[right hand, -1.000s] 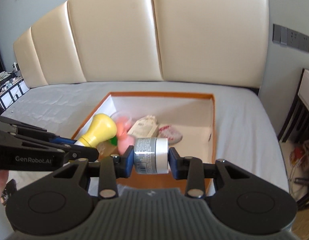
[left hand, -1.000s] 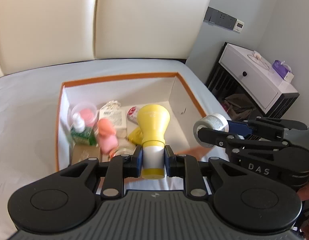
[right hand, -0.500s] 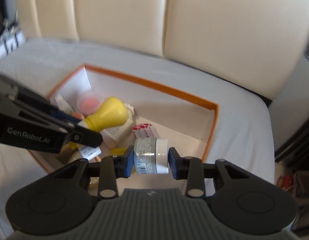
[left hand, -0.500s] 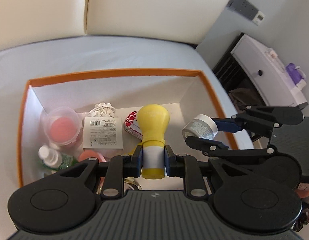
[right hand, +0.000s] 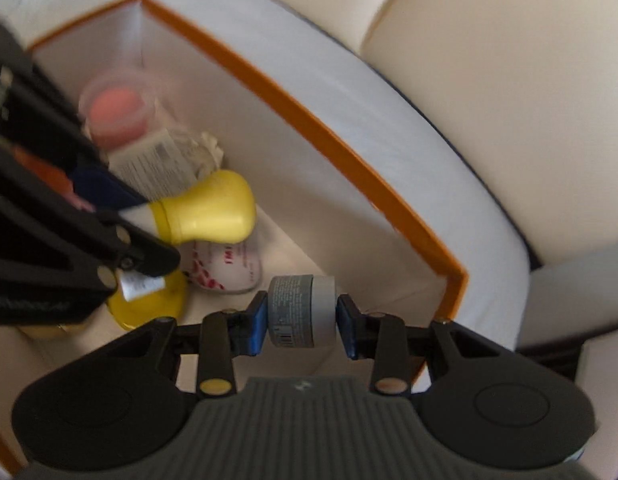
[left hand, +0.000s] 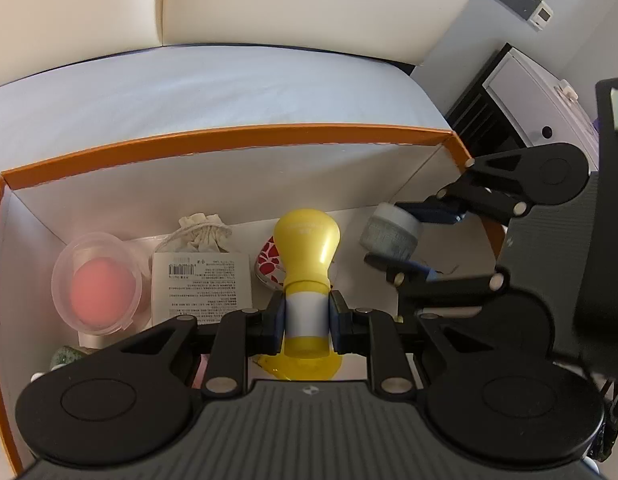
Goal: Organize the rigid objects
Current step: 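Lower the bottle and jar into the box and open both tools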
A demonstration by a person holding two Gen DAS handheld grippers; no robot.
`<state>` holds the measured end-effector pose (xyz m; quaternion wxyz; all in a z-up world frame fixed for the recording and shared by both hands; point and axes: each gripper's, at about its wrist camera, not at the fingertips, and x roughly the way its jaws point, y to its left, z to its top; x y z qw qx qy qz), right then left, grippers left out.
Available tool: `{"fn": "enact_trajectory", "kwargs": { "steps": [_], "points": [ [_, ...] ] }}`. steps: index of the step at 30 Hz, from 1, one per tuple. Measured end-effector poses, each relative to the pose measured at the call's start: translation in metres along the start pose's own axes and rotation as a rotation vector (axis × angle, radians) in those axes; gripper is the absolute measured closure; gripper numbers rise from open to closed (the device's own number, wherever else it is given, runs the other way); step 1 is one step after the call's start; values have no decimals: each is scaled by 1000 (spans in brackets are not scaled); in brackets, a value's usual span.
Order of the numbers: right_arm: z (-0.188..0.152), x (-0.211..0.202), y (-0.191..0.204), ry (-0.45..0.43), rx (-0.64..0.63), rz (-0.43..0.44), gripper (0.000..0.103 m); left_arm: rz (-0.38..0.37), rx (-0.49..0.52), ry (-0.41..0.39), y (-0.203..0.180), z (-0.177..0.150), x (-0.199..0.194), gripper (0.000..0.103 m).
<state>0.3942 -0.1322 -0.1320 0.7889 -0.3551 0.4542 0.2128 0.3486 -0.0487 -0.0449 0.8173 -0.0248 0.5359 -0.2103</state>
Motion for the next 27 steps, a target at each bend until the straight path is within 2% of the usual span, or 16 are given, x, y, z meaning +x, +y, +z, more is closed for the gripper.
{"fn": "enact_trajectory", "kwargs": {
  "steps": [3, 7, 15, 21, 27],
  "points": [
    [3, 6, 3, 23, -72, 31, 67, 7, 1, 3, 1, -1, 1, 79],
    [3, 19, 5, 60, -127, -35, 67, 0, -13, 10, 3, -2, 2, 79],
    [0, 18, 5, 44, -145, -34, 66, -5, -8, 21, 0, -2, 2, 79],
    [-6, -12, 5, -33, -96, -60, 66, -30, 2, 36, -6, -6, -3, 79],
    [-34, -66, -7, -196, 77, -104, 66, -72, -10, 79, -18, -11, 0, 79]
  ]
}}
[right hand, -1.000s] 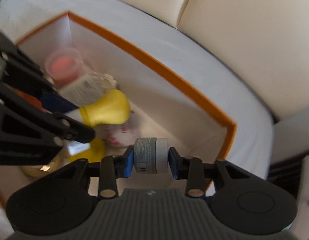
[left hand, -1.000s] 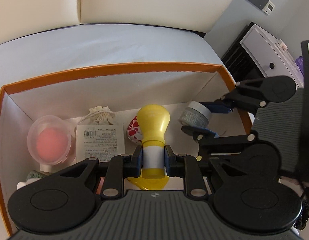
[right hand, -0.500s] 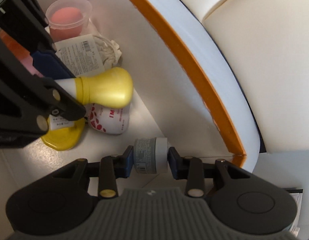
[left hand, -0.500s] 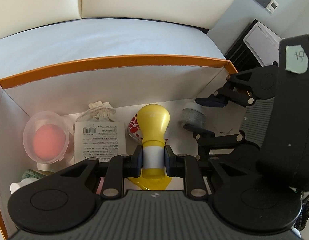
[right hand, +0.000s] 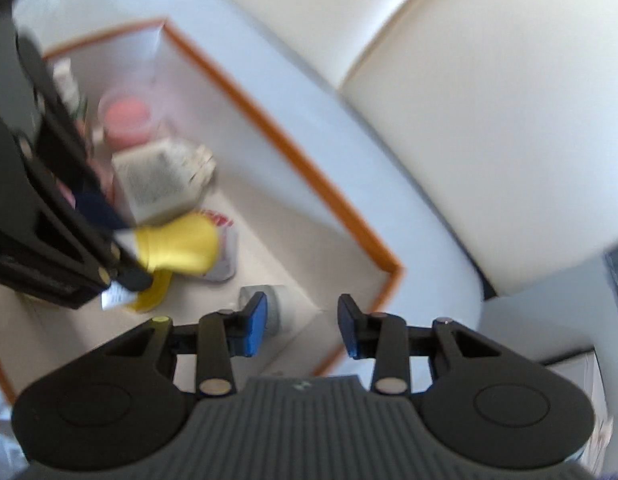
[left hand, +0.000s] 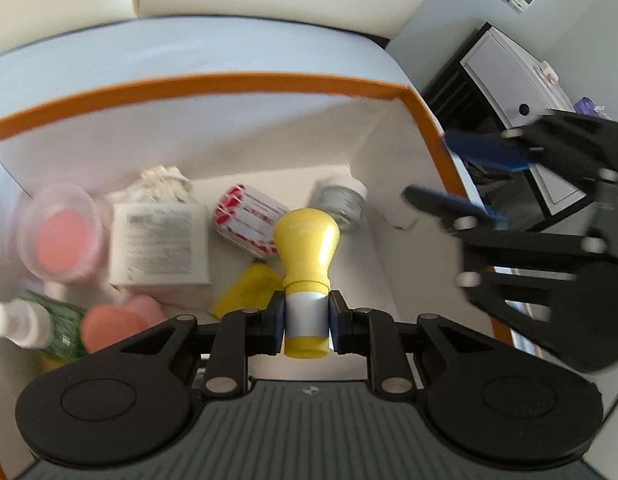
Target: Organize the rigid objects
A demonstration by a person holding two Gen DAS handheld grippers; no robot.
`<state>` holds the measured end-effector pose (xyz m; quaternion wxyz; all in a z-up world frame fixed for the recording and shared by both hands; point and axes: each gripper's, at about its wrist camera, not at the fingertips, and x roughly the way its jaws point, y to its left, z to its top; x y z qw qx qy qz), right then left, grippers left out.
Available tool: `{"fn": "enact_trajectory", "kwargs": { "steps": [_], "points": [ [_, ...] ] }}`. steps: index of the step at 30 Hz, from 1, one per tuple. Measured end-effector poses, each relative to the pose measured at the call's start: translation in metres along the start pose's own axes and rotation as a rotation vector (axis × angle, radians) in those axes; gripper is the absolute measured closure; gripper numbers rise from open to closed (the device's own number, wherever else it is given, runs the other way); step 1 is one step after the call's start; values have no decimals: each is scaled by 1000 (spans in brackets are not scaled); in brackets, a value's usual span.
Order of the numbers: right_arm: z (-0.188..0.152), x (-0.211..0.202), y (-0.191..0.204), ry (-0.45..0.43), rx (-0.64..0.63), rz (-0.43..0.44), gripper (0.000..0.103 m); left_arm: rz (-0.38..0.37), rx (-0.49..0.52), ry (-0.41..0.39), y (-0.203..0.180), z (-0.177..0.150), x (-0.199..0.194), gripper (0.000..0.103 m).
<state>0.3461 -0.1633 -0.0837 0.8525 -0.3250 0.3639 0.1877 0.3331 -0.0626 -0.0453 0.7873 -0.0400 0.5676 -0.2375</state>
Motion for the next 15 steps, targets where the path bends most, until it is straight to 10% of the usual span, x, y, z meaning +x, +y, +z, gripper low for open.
{"fn": "enact_trajectory", "kwargs": {
  "steps": [15],
  "points": [
    [-40, -30, -27, -45, 377, -39, 63, 28, -103, 109, -22, 6, 47, 79]
  ]
}}
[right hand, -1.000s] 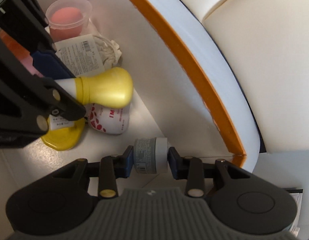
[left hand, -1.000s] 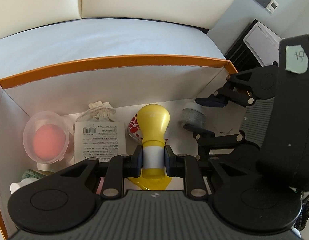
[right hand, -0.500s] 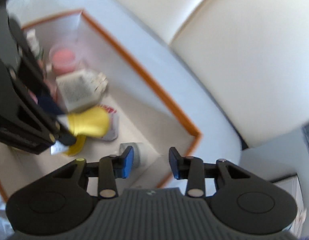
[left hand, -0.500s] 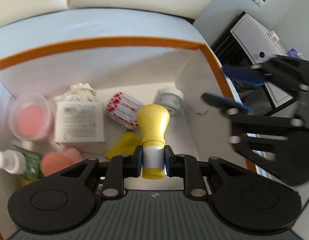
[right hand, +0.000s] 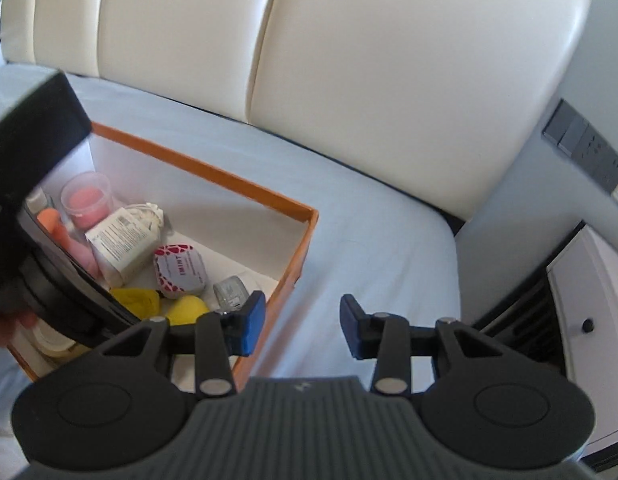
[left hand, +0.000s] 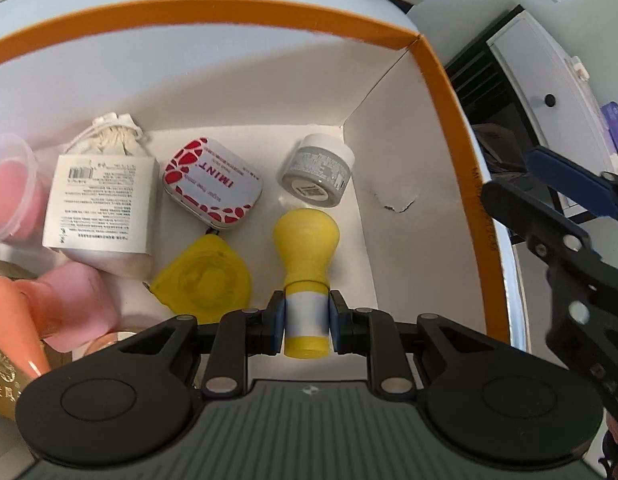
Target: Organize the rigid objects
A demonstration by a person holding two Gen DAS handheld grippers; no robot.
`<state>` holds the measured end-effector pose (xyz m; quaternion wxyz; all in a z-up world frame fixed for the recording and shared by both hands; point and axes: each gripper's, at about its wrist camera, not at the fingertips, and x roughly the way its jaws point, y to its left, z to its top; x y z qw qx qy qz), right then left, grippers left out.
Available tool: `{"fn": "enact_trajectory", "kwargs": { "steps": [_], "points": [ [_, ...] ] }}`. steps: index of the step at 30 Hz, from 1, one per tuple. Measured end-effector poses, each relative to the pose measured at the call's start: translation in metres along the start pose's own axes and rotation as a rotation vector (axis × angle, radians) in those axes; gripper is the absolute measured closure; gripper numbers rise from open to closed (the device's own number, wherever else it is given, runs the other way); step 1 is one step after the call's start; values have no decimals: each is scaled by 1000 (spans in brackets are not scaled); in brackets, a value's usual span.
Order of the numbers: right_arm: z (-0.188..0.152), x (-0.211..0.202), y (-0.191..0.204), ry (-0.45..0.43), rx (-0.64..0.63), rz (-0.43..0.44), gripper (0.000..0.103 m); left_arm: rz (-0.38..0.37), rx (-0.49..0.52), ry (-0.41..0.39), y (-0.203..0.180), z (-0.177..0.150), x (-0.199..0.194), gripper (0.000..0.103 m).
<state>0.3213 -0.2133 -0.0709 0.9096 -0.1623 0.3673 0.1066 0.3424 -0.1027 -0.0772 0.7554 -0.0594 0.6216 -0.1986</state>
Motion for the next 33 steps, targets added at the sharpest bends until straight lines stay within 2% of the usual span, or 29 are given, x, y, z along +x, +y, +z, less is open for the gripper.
{"fn": "enact_trajectory", "kwargs": {
  "steps": [6, 9, 10, 11, 18, 23, 25, 27, 28, 30, 33],
  "points": [
    [-2, -4, -1, 5, 12, 8, 63, 6, -43, 21, -2, 1, 9, 78],
    [-4, -6, 0, 9, 13, 13, 63, 26, -50, 9, -4, 1, 8, 62],
    [-5, -7, 1, 10, 11, 12, 62, 31, -49, -2, -5, 0, 6, 53],
    [-5, -9, 1, 10, 11, 11, 62, 34, -47, -12, -5, -1, 3, 50],
    [0, -19, 4, 9, 11, 17, 60, 46, -30, -62, -9, -8, -26, 45],
    [6, -38, 7, -3, 31, 13, 49, 47, -23, -142, -9, -21, -63, 38],
    [8, -48, 9, -16, 43, 8, 47, 52, -5, -216, -8, -30, -87, 37],
    [10, -60, 10, -34, 66, 9, 41, 79, 47, -342, -12, -44, -113, 35],
    [11, -66, 11, -42, 80, 14, 39, 108, 74, -413, -14, -54, -128, 30],
    [14, -78, 15, -56, 105, 27, 36, 186, 112, -554, -18, -74, -155, 26],
    [14, -97, 25, -83, 132, 36, 35, 316, 178, -722, -24, -106, -185, 17]
  ]
}}
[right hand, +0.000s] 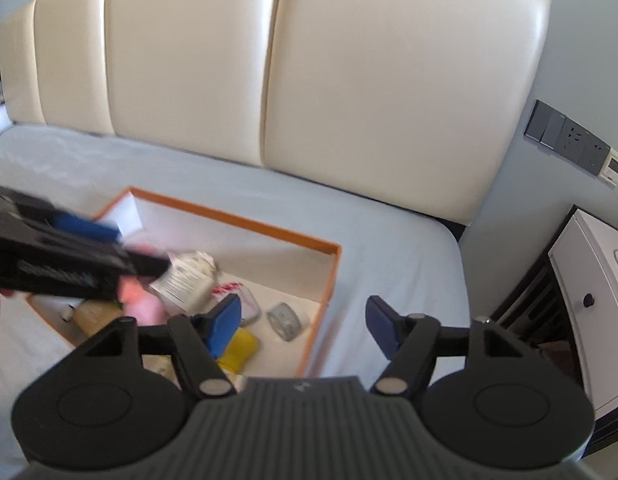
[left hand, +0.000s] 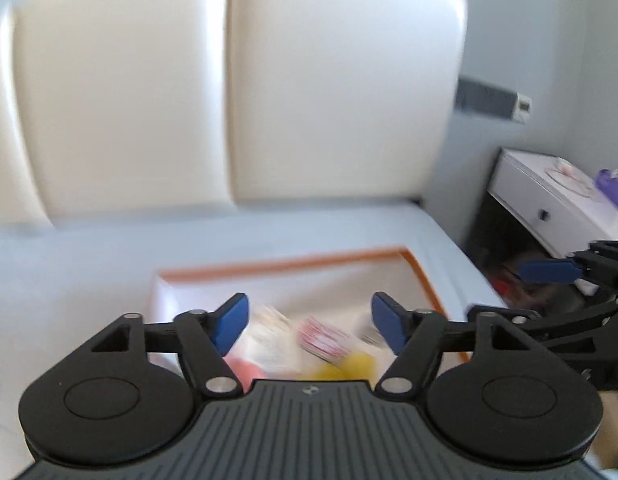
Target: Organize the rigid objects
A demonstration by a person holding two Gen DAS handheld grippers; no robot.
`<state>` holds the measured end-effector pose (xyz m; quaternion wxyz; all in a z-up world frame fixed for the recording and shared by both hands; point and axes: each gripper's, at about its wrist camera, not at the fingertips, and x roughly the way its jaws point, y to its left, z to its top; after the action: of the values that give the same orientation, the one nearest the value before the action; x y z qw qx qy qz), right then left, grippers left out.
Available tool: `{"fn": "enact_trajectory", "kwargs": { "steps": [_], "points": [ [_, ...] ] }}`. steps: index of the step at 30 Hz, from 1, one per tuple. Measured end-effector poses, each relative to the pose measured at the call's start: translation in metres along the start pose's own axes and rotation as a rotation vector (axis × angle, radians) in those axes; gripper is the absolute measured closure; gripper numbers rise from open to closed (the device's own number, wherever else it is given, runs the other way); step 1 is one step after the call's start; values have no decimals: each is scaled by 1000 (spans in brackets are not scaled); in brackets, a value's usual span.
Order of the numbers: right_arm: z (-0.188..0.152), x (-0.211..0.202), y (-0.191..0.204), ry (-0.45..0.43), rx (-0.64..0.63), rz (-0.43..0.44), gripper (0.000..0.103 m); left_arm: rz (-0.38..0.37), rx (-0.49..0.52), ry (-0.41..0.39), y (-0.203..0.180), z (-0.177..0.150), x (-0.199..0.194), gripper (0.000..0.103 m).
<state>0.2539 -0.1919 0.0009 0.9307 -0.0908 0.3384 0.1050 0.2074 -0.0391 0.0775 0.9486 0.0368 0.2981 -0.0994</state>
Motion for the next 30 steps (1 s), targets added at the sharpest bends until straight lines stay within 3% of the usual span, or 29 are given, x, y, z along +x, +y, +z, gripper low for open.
{"fn": "enact_trajectory", "kwargs": {
  "steps": [4, 9, 14, 18, 25, 30],
  "points": [
    [-6, -28, 20, -63, 43, 17, 25, 142, 52, -144, 1, -14, -45, 6],
    [-22, -59, 47, -138, 75, 20, 20, 276, 44, -206, -1, -41, -77, 0],
    [-46, -79, 67, -188, 137, -10, 16, 269, -101, -229, 10, -67, -98, 0],
    [-69, -89, 77, -207, 197, -33, 16, 264, -160, -242, 19, -92, -104, 0],
    [-106, -87, 93, -215, 237, -126, 15, 240, -225, -138, 26, -123, -96, 0],
    [-116, -66, 98, -164, 194, -122, 15, 218, -228, -65, 23, -135, -79, 0]
  ]
}}
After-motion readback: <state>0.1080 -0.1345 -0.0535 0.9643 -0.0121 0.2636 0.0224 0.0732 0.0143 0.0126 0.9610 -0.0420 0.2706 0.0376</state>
